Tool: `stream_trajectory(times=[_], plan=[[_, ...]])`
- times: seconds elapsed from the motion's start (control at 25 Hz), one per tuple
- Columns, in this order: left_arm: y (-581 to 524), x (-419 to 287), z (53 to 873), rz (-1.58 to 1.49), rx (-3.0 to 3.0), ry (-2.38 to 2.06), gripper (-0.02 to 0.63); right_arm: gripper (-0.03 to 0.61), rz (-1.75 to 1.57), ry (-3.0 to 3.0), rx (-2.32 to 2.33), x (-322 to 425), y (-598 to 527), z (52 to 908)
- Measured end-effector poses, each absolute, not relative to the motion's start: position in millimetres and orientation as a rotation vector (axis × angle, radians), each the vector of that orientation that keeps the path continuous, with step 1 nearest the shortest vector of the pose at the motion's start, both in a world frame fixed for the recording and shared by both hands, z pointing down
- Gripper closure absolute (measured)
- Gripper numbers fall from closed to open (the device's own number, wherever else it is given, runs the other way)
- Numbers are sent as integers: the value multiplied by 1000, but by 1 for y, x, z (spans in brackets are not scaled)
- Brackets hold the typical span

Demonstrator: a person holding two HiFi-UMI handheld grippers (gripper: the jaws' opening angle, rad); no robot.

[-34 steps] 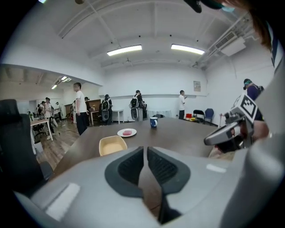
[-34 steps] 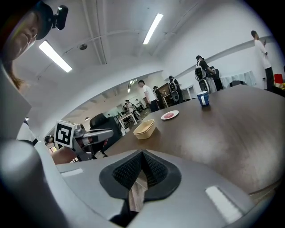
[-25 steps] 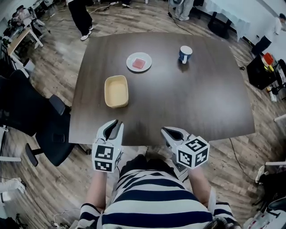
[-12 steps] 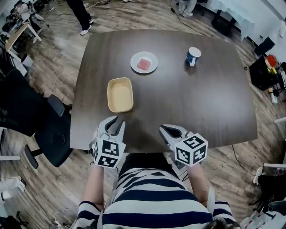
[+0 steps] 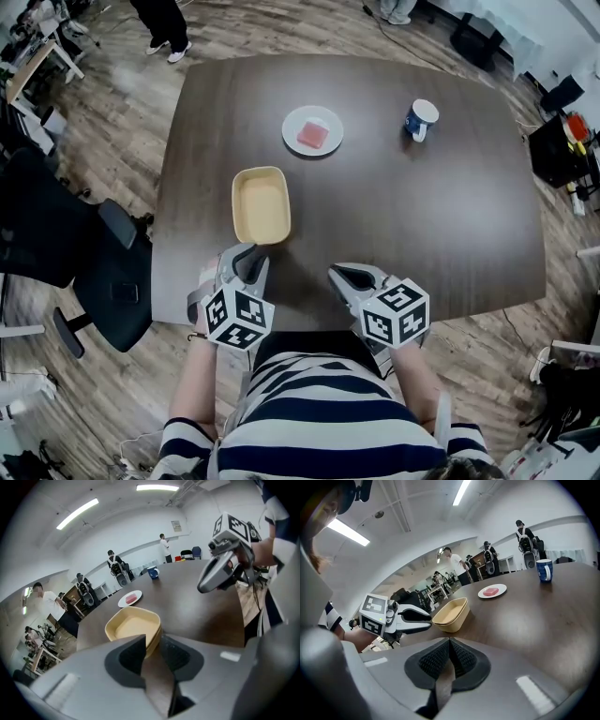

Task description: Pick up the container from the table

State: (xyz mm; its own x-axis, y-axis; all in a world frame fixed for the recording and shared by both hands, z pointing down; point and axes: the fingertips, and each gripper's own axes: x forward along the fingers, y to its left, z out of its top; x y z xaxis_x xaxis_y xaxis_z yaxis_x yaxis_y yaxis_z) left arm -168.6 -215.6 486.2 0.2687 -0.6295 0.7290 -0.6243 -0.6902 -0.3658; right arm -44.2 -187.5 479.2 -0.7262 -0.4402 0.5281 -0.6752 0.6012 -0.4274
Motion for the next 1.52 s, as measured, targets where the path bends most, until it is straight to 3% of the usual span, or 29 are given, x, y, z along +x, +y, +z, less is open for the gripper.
stream_trajectory(times=[0.8, 1.52], plan=[[-241, -177, 531, -1686, -2342, 865, 614, 580, 937, -2395, 834, -76, -202, 513], [-225, -167, 531, -1700, -2247, 707, 614, 580, 964, -2400, 904, -62, -180, 510]])
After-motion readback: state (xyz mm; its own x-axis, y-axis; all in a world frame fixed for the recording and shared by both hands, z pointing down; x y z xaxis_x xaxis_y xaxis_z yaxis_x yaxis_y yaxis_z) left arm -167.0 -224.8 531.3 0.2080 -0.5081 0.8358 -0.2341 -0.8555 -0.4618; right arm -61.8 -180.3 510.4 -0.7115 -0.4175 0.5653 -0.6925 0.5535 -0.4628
